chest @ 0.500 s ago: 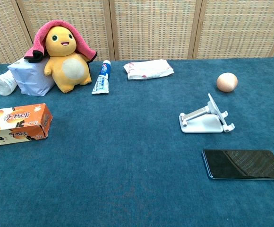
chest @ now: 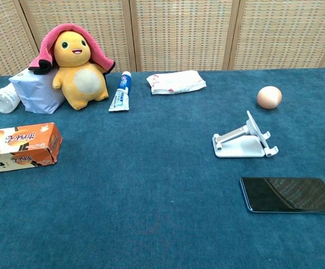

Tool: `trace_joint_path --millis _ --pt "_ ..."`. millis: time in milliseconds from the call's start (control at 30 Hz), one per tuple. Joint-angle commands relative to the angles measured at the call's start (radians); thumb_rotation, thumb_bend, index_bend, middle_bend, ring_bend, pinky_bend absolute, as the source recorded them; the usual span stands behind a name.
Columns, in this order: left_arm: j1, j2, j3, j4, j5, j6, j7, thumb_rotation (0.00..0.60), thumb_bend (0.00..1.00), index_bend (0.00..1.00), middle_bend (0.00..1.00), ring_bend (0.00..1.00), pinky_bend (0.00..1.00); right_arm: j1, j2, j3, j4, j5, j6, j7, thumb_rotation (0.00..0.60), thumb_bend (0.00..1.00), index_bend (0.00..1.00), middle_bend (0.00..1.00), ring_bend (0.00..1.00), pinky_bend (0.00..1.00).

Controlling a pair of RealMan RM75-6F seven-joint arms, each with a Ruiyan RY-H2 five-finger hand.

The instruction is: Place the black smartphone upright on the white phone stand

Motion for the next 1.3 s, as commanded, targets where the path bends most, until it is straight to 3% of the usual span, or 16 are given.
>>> trace_joint_path --millis 33,267,533,800,1300 --pt "-0.003 0.001 -0.003 -0.004 -0.005 -0.004 0.002 0.600 0.00 0.00 0.00 0.00 0.00 0.092 0.010 -0.017 -0.079 -0.060 -0.138 -0.076 0.600 0.00 0.08 0.13 0.03 0.11" --pt "-0.005 0.006 -0.008 -0.004 -0.020 -0.015 -0.010 0.600 0.00 0.00 0.00 0.00 0.00 0.183 -0.086 0.039 -0.156 0.055 -0.356 -0.325 0.600 0.00 0.17 0.24 0.18 0.24" --pt "-0.011 0.013 -0.010 0.004 -0.031 -0.035 -0.032 0.600 0.00 0.00 0.00 0.00 0.00 0.205 -0.236 0.074 -0.130 0.163 -0.417 -0.548 0.600 0.00 0.18 0.29 0.26 0.34" --pt "-0.011 0.014 -0.009 0.008 -0.031 -0.039 -0.037 0.600 0.00 0.00 0.00 0.00 0.00 0.207 -0.319 0.066 -0.098 0.211 -0.432 -0.686 0.600 0.00 0.18 0.29 0.26 0.34" --pt "-0.014 0.013 -0.011 0.004 -0.039 -0.048 -0.027 0.600 0.00 0.00 0.00 0.00 0.00 0.231 -0.360 0.066 -0.181 0.442 -0.495 -0.917 0.600 0.00 0.18 0.28 0.26 0.34"
